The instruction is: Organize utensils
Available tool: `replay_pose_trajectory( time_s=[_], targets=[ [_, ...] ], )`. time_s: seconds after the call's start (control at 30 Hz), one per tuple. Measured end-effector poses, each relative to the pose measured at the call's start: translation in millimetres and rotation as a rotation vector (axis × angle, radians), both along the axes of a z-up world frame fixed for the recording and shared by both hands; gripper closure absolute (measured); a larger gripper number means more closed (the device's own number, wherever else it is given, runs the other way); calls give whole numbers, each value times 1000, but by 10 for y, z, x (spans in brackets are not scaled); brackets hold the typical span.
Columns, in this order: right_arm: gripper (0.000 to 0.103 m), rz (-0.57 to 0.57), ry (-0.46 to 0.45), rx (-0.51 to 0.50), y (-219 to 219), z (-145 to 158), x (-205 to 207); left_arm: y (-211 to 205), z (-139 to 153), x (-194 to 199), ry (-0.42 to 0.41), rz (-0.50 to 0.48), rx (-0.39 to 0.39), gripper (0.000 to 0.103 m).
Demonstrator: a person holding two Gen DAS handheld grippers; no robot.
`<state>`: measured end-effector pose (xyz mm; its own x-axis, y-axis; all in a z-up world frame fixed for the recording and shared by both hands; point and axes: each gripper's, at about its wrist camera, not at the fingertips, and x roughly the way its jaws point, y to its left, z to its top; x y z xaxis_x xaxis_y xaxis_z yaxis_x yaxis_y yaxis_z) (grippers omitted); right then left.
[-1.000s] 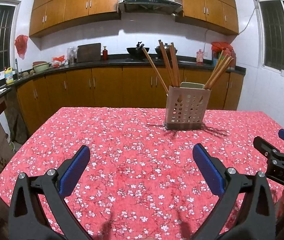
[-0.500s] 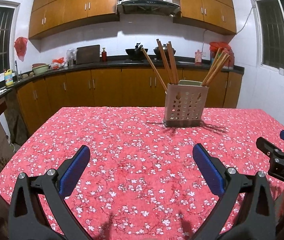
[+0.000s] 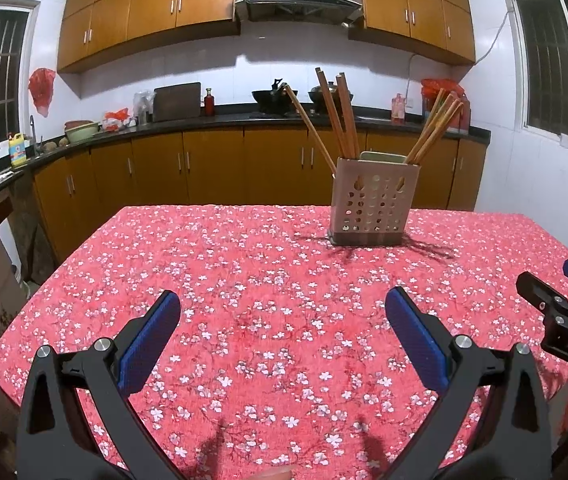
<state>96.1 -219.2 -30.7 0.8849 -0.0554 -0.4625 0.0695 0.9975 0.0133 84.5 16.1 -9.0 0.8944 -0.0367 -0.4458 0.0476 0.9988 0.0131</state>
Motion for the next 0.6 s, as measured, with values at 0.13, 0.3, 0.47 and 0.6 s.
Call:
replay_pose_trajectory(
  time_s=[0.13, 0.3, 0.47, 0.6],
  targets=[
    [4, 1, 2, 1, -4, -2, 4, -9, -6, 12, 6, -1, -1, 2],
    [4, 3, 5, 0, 6, -9, 21, -8, -15, 16, 8, 0, -1, 2],
    [4, 3, 6, 0, 6, -11, 22, -2, -15, 19, 8, 0, -1, 2],
    [4, 3, 6, -1, 8, -10, 22, 5, -15, 22, 8, -1, -1, 2]
  ],
)
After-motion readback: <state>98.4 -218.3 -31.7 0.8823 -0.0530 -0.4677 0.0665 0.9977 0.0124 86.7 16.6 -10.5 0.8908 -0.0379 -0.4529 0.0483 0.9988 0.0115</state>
